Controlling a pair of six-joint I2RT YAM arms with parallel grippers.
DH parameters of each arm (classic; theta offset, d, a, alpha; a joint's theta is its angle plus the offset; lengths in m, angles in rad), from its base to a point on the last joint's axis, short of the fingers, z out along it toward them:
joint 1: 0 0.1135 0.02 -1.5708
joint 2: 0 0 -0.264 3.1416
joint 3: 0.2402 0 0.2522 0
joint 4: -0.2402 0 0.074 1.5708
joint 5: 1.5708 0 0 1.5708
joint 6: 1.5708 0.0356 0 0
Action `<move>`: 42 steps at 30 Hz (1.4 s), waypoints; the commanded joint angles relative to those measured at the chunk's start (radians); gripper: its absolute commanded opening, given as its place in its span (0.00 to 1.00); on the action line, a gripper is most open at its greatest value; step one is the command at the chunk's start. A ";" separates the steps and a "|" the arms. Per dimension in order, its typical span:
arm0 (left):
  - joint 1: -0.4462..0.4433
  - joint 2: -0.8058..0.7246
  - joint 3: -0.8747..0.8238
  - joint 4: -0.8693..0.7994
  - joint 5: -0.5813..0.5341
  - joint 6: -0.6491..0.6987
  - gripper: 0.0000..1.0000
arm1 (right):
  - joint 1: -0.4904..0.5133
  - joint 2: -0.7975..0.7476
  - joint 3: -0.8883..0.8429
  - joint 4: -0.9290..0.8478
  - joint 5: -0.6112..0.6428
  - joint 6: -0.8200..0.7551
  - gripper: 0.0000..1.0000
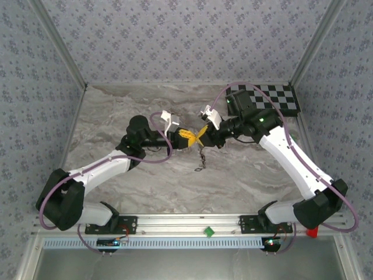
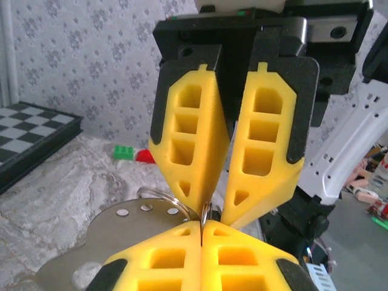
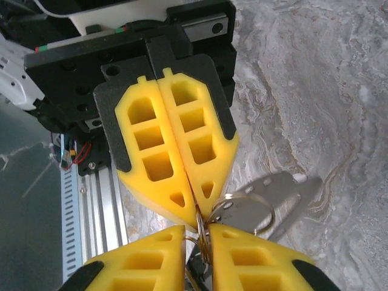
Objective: Put the keys on the keyring
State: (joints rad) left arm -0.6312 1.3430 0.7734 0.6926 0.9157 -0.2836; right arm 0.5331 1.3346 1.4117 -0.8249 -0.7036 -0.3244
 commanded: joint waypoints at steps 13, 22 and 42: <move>-0.039 0.014 -0.053 0.427 -0.147 -0.188 0.00 | -0.190 -0.249 -0.450 0.730 -0.275 0.450 0.43; -0.046 0.031 -0.047 0.481 -0.188 -0.234 0.00 | -0.197 -0.242 -0.530 0.966 -0.337 0.577 0.47; -0.046 0.044 -0.044 0.552 -0.213 -0.303 0.00 | -0.191 -0.226 -0.559 1.009 -0.391 0.604 0.00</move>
State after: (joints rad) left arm -0.6701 1.3899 0.7170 1.1477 0.7166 -0.5621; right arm 0.3405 1.1030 0.8528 0.1989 -1.0710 0.2901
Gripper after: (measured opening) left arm 0.045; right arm 0.033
